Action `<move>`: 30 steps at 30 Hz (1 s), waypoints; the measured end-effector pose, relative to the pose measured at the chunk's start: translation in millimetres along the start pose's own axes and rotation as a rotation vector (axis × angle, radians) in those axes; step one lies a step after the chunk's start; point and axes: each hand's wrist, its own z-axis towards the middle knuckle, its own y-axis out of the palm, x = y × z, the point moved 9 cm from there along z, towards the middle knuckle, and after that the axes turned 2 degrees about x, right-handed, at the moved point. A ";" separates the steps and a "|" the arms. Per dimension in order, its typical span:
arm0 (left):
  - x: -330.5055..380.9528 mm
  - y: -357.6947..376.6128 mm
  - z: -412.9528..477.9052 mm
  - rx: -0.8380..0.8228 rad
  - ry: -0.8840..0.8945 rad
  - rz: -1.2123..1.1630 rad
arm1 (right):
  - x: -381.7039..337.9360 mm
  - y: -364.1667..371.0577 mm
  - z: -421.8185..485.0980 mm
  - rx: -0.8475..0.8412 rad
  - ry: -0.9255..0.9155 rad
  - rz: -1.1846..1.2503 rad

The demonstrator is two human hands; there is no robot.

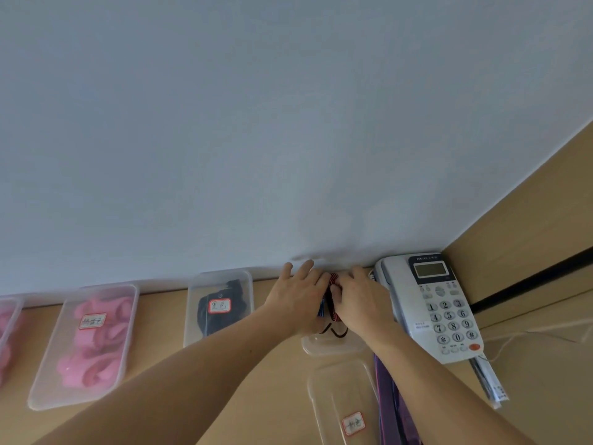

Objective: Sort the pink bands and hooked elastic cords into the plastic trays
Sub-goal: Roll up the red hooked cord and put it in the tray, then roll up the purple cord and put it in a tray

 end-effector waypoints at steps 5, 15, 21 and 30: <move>3.6 16.7 7.6 -0.110 0.057 0.029 | 10.2 -0.8 -4.9 0.026 0.008 0.121; 0.3 13.3 6.1 -0.106 0.006 0.019 | 12.7 -7.9 -2.6 0.014 -0.029 0.280; -0.6 -25.0 -19.8 -0.038 -0.134 -0.017 | 12.0 -27.6 -10.1 -0.029 -0.094 0.307; 43.9 -52.6 -63.6 0.032 -0.158 -0.276 | 9.3 -65.6 -73.0 -0.061 -0.063 0.368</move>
